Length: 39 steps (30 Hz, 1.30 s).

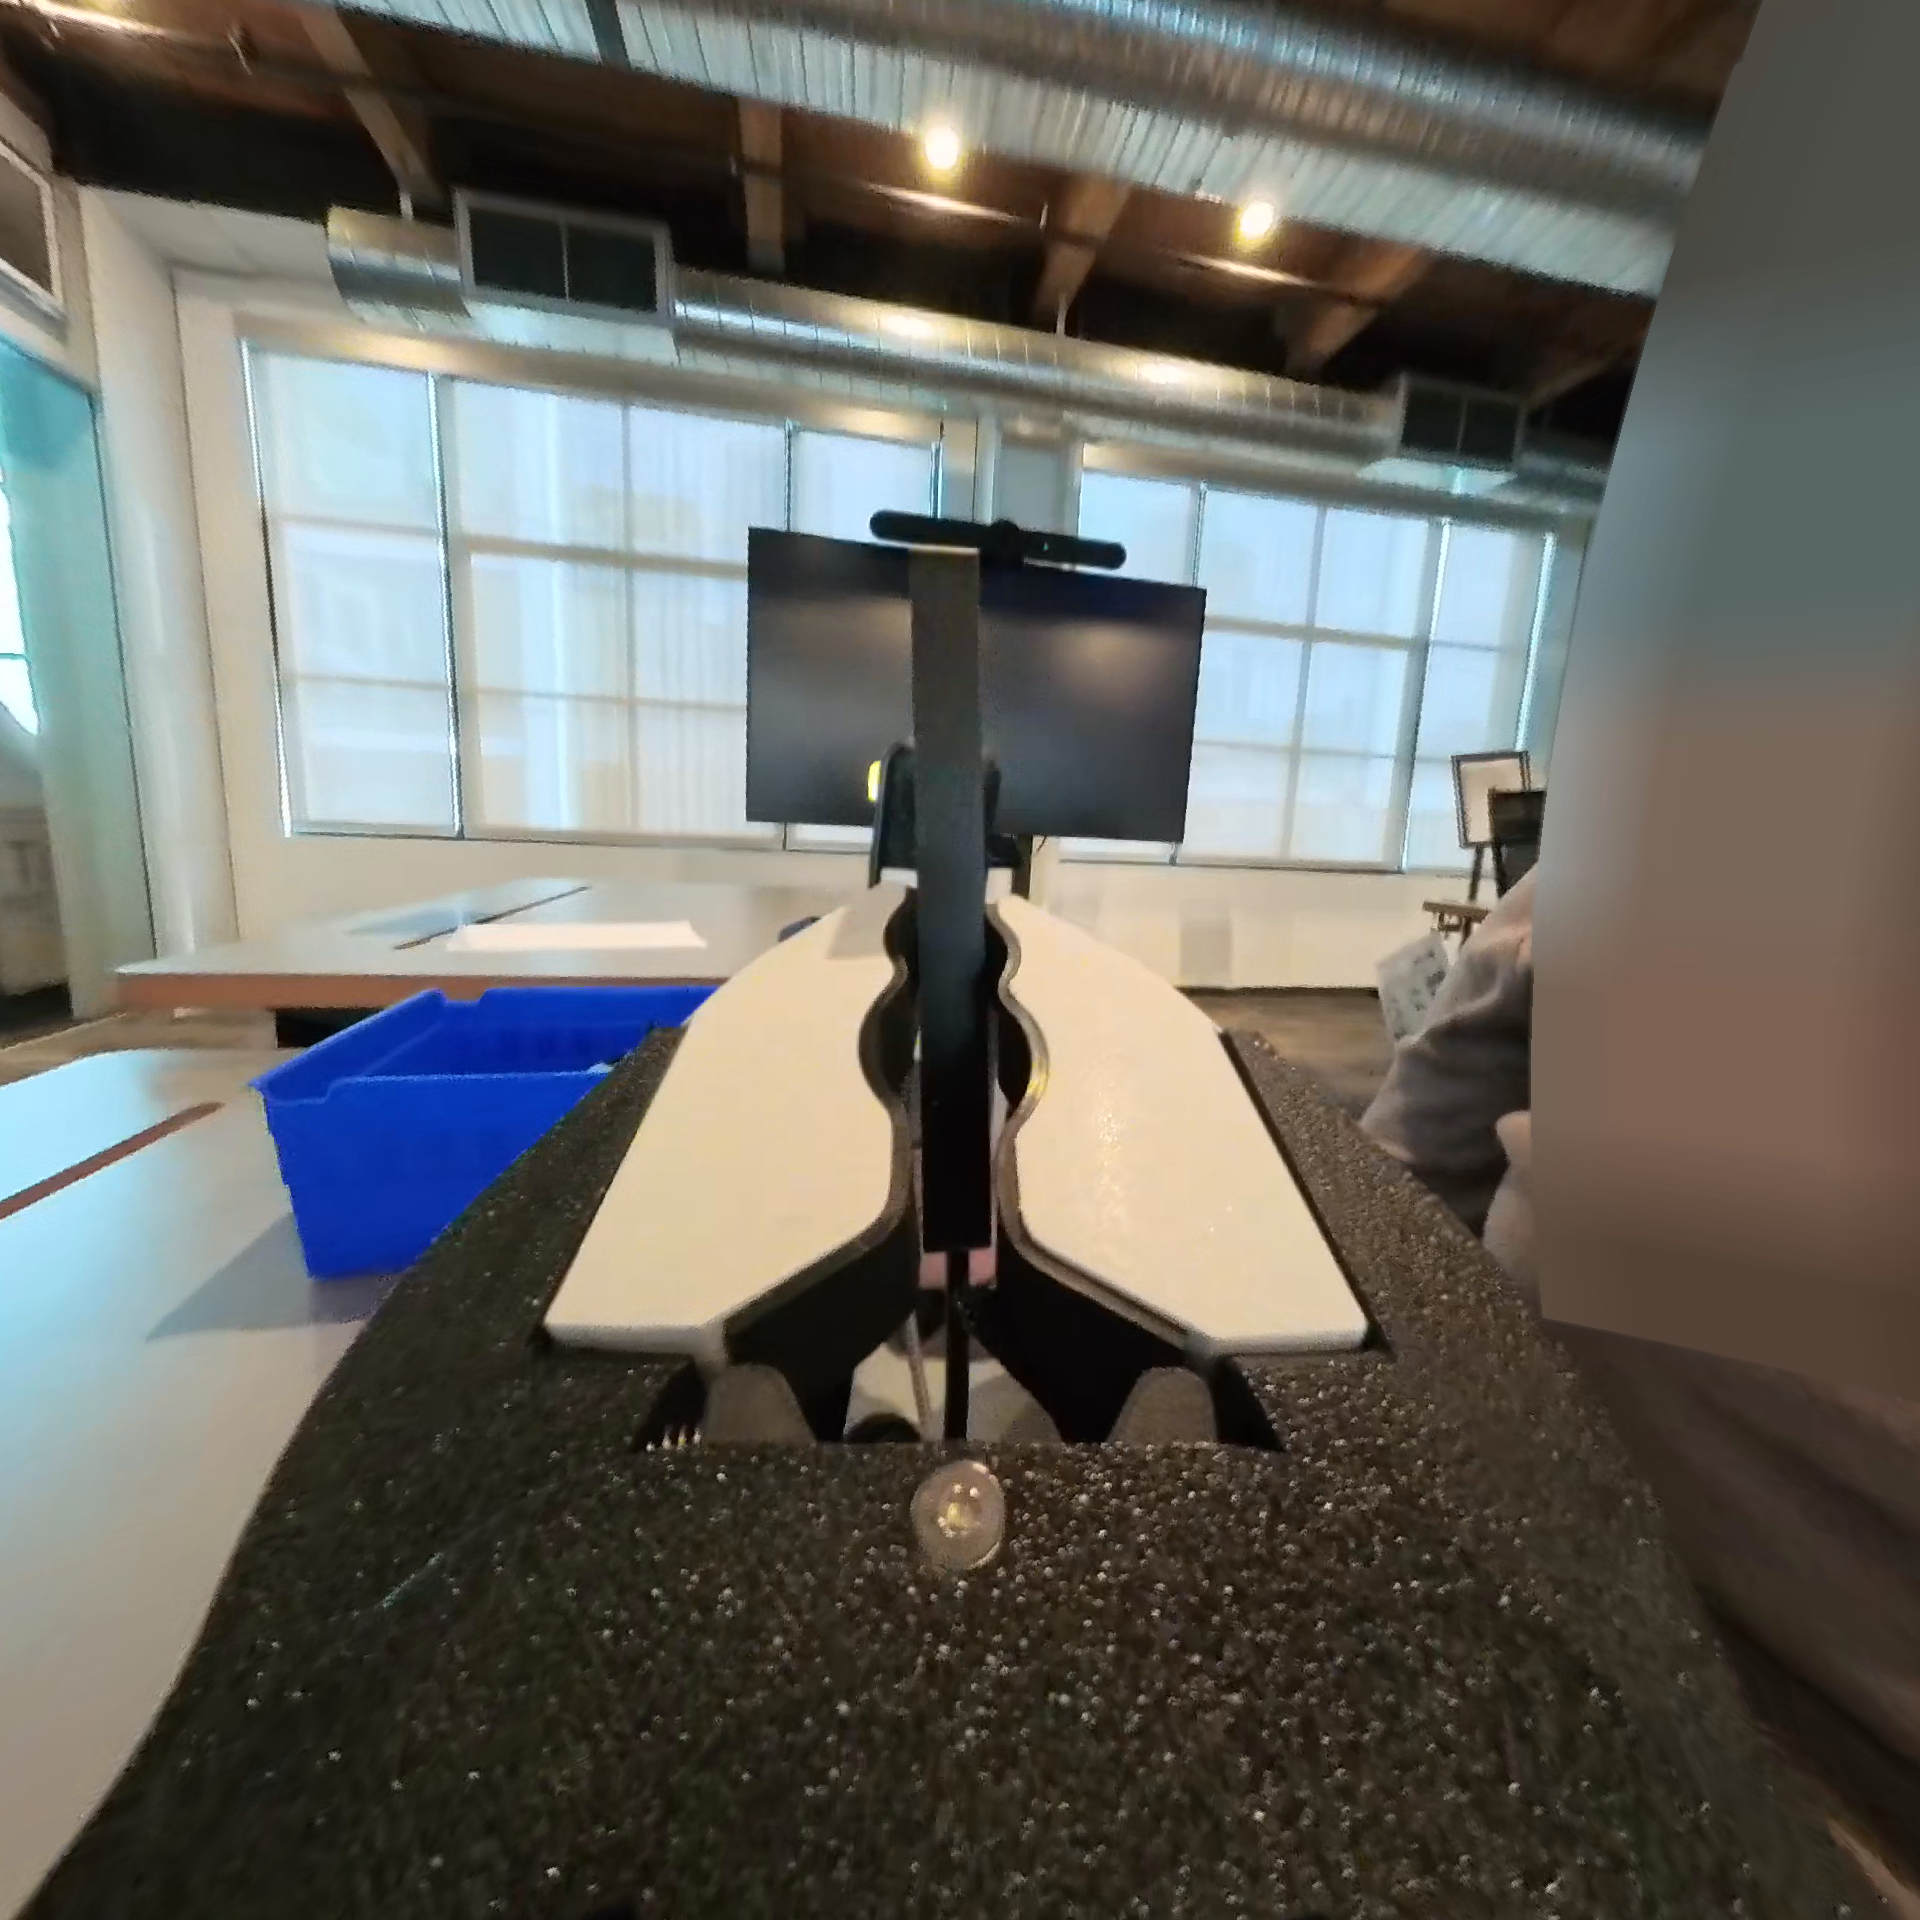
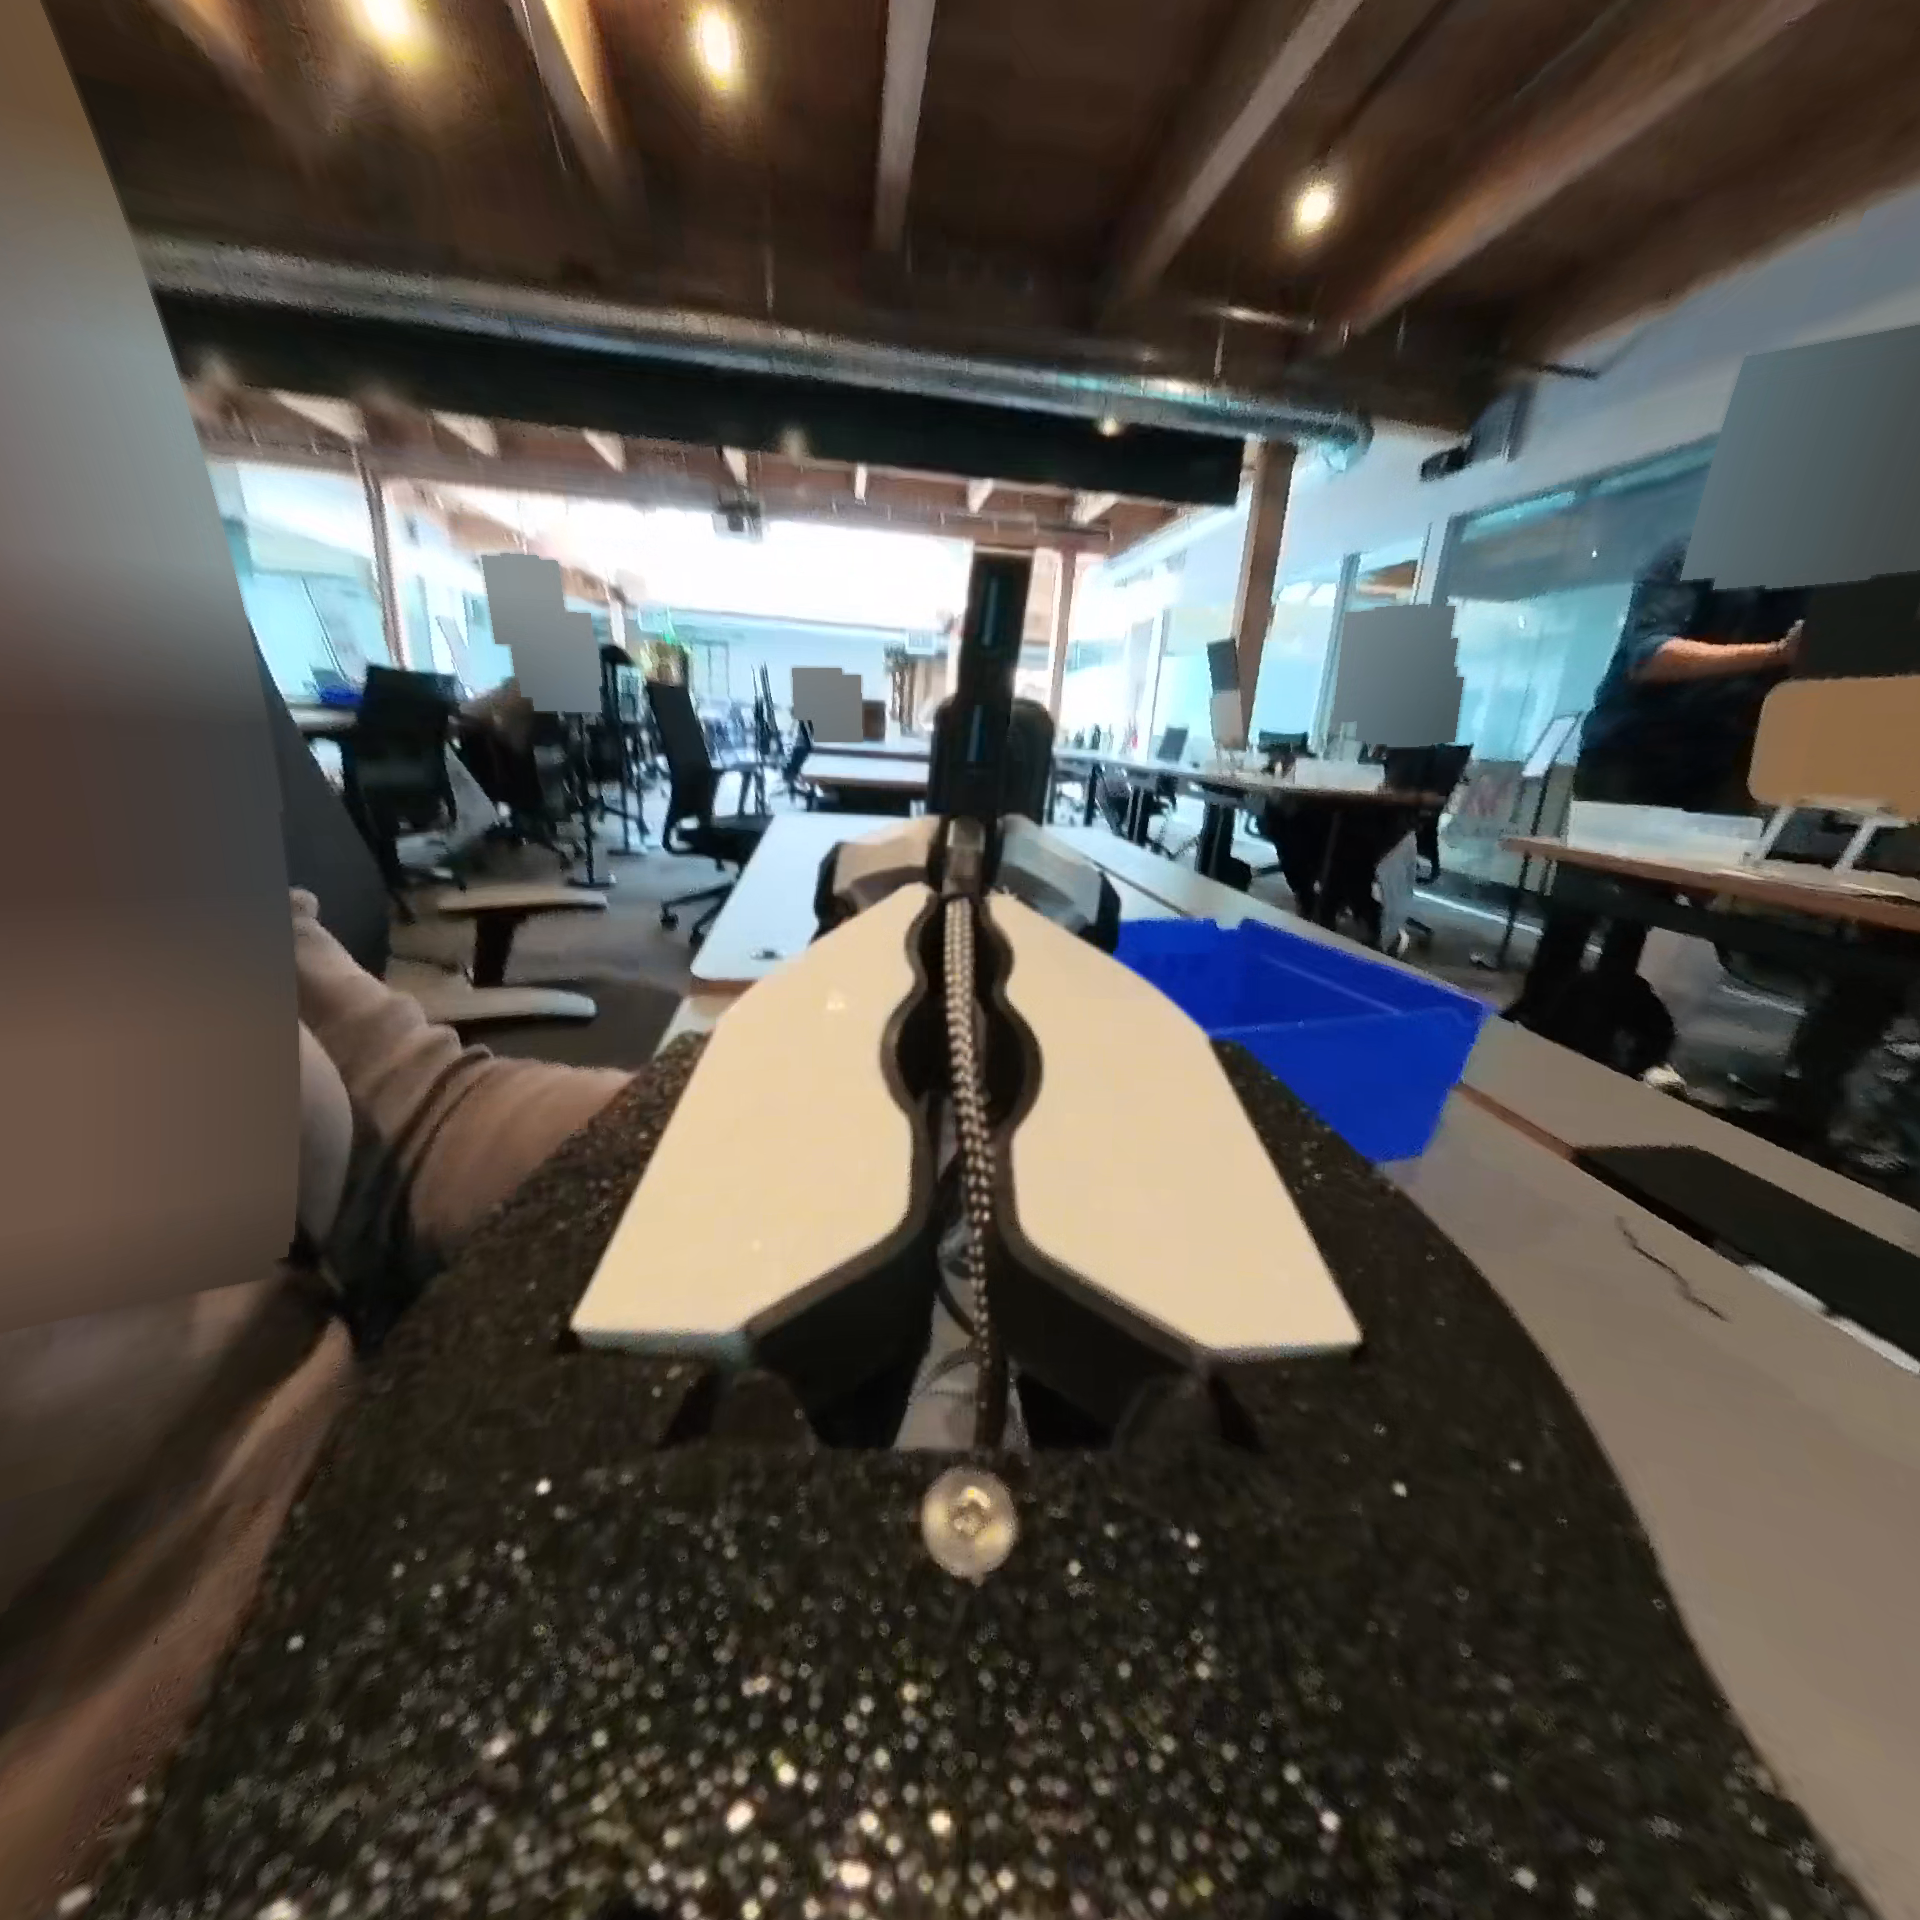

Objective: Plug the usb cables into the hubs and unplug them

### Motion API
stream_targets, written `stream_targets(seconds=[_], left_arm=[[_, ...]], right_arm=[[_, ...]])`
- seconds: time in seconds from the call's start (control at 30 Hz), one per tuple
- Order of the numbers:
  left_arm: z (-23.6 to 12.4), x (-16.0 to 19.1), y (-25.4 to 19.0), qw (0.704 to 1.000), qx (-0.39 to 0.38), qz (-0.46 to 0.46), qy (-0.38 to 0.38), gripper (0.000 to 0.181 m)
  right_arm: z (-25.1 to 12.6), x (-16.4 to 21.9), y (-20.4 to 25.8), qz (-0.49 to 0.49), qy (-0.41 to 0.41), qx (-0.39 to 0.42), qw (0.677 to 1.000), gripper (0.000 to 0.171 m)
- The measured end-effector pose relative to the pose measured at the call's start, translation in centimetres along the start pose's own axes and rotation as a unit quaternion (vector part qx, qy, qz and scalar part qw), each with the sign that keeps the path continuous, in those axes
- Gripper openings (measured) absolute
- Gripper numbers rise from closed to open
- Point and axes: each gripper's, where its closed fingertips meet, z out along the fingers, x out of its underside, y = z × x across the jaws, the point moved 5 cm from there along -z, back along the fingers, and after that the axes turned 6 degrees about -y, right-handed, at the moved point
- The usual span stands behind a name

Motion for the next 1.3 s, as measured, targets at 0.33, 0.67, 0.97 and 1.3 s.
stream_targets(seconds=[0.33, 0.67, 0.97, 1.3], left_arm=[[0.1, 0.3, -0.2, 0.999, -0.003, 0.022, 0.035, 0.011], [-0.1, 0.7, 0.2, 0.999, -0.012, 0.024, 0.043, 0.011], [0.1, 0.6, 0.5, 0.998, -0.038, 0.019, 0.047, 0.011], [-4.2, -5.0, 0.0, 0.993, 0.027, -0.044, -0.110, 0.011]], right_arm=[[-0.5, 0.2, 0.0, 0.020, 0.002, -0.028, 0.999, 0.004], [-0.1, 0.3, -0.4, 0.025, -0.011, -0.007, 1.000, 0.005], [-0.2, 0.0, -0.5, -0.009, 0.022, 0.019, 1.000, 0.005], [-5.3, -4.1, -2.3, 0.054, -0.109, 0.041, 0.992, 0.004]])
